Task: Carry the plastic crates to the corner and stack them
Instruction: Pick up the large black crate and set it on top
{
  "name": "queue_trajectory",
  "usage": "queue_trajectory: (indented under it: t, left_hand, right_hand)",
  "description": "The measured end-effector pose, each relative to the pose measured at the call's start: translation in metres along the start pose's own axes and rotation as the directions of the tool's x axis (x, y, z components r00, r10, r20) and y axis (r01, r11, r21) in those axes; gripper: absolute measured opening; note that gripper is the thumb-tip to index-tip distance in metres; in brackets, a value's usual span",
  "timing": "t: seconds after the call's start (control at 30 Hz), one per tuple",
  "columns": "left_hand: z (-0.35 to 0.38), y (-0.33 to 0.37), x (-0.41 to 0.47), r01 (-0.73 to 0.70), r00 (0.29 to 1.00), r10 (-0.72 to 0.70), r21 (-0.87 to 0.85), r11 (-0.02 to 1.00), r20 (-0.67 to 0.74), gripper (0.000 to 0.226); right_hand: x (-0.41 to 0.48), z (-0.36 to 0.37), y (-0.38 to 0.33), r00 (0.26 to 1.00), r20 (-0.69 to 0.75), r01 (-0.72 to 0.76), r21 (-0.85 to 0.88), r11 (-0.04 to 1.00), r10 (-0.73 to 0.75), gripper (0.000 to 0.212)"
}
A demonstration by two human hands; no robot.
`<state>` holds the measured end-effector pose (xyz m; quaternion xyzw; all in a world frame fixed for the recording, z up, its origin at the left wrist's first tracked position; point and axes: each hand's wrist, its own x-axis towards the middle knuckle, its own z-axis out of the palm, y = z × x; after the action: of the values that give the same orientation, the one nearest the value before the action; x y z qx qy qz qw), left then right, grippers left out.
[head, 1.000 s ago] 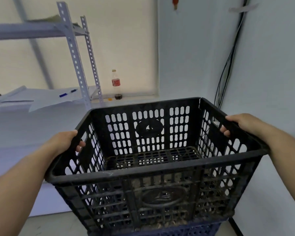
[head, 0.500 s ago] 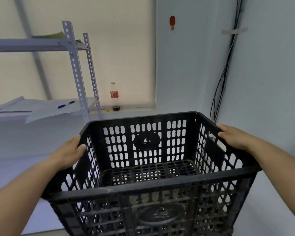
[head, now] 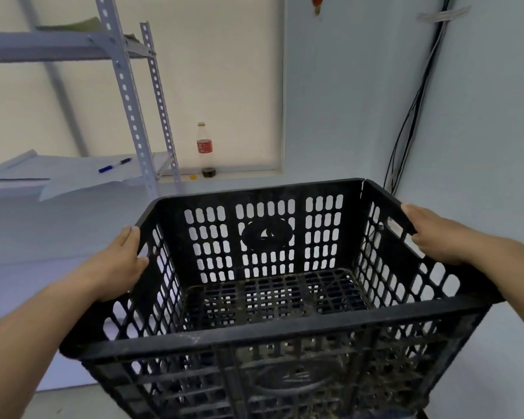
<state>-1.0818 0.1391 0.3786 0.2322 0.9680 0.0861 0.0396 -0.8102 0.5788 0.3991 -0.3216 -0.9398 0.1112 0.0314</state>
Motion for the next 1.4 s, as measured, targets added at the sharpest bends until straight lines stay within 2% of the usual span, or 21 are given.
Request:
queue_trajectory:
  t: [0.13, 0.17, 0.23, 0.27, 0.3, 0.4, 0.43, 0.5, 0.6, 0.83, 1.17, 1.4]
  left_hand:
    - [-0.006, 0.005, -0.007, 0.013, 1.000, -0.014, -0.030, 0.999, -0.006, 0.067]
    - [-0.008, 0.008, -0.010, 0.012, 1.000, -0.013, -0.081, 0.997, -0.015, 0.063]
    - [-0.014, 0.014, -0.017, -0.019, 0.995, -0.002, -0.215, 0.976, -0.099, 0.040]
    - [-0.016, 0.016, -0.020, -0.025, 0.990, -0.015, -0.275, 0.961, -0.142, 0.030]
    - [-0.018, 0.018, -0.023, -0.010, 0.986, -0.044, -0.327, 0.945, -0.158, 0.030]
    - [-0.019, 0.012, -0.027, 0.087, 0.992, -0.118, -0.473, 0.877, -0.037, 0.031]
    - [-0.018, 0.011, -0.029, 0.101, 0.993, -0.119, -0.501, 0.859, -0.003, 0.025]
    - [-0.015, 0.008, -0.028, 0.082, 0.994, -0.108, -0.476, 0.876, -0.026, 0.020]
    - [-0.008, 0.002, -0.024, 0.052, 0.991, -0.095, -0.382, 0.923, -0.094, 0.021]
    - [-0.006, 0.002, -0.020, 0.057, 0.989, -0.096, -0.310, 0.949, -0.114, 0.020]
    - [-0.013, 0.008, -0.025, 0.052, 0.991, -0.091, -0.331, 0.942, -0.103, 0.020]
    - [-0.014, 0.006, -0.025, 0.062, 0.993, -0.090, -0.315, 0.947, -0.075, 0.026]
  right_hand:
    - [-0.006, -0.004, -0.007, 0.999, -0.026, -0.020, 0.007, 1.000, 0.021, 0.066]
    - [-0.008, -0.005, -0.009, 0.999, -0.023, -0.033, 0.020, 0.999, 0.033, 0.068]
    - [-0.010, -0.008, -0.011, 0.999, -0.016, -0.040, 0.076, 0.996, 0.041, 0.066]
    - [-0.011, -0.010, -0.010, 0.999, -0.007, -0.036, 0.133, 0.990, 0.037, 0.062]
    - [-0.012, -0.012, -0.008, 0.999, 0.010, -0.040, 0.217, 0.975, 0.038, 0.055]
    - [-0.026, -0.023, -0.004, 0.995, 0.083, -0.095, 0.504, 0.858, 0.061, 0.045]
    - [-0.032, -0.024, -0.003, 0.993, 0.097, -0.106, 0.567, 0.817, 0.061, 0.045]
    - [-0.038, -0.022, -0.002, 0.996, 0.079, -0.081, 0.621, 0.780, 0.041, 0.046]
    - [-0.040, -0.017, -0.004, 1.000, 0.014, -0.030, 0.599, 0.800, 0.027, 0.044]
    - [-0.042, -0.017, -0.010, 1.000, -0.004, -0.014, 0.555, 0.832, 0.020, 0.034]
    - [-0.036, -0.018, -0.005, 0.999, -0.001, -0.031, 0.553, 0.832, 0.038, 0.042]
    - [-0.038, -0.022, -0.010, 0.998, 0.033, -0.061, 0.485, 0.873, 0.051, 0.034]
